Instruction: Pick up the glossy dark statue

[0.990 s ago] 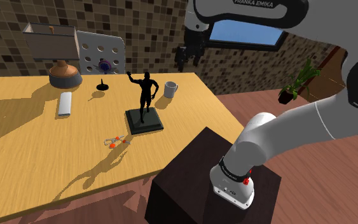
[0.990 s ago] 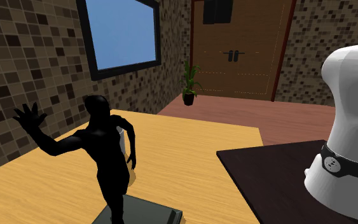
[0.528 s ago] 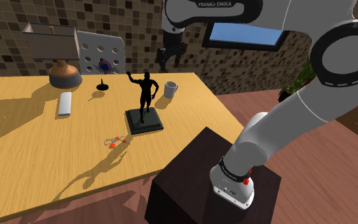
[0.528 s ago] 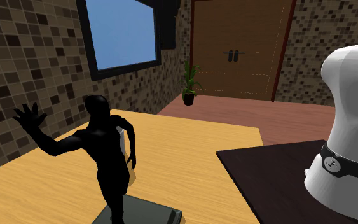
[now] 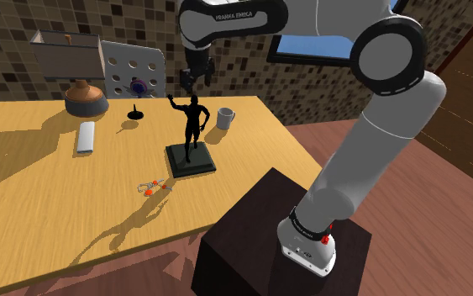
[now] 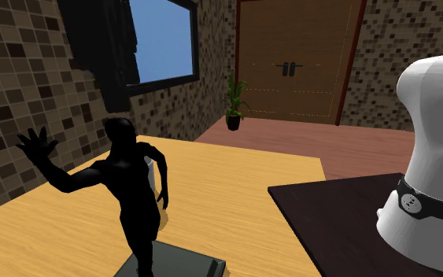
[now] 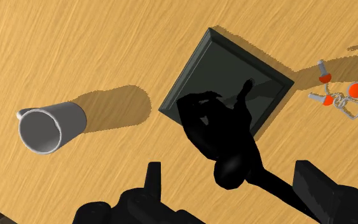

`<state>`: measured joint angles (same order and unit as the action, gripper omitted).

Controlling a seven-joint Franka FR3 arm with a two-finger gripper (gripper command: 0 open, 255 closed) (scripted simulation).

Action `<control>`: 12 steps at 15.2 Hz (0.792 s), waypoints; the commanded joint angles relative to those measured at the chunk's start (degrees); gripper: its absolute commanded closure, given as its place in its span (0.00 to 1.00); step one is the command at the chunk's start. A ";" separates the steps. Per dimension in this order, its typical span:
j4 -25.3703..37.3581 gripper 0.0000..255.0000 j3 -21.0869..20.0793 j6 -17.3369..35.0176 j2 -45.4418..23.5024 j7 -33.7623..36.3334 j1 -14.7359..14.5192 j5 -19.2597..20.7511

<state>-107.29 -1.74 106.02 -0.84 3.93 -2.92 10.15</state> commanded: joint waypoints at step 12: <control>-1.71 1.00 -0.26 5.46 -3.95 0.76 -0.29 0.89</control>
<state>-108.99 -2.02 111.44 -4.78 4.69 -3.22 11.03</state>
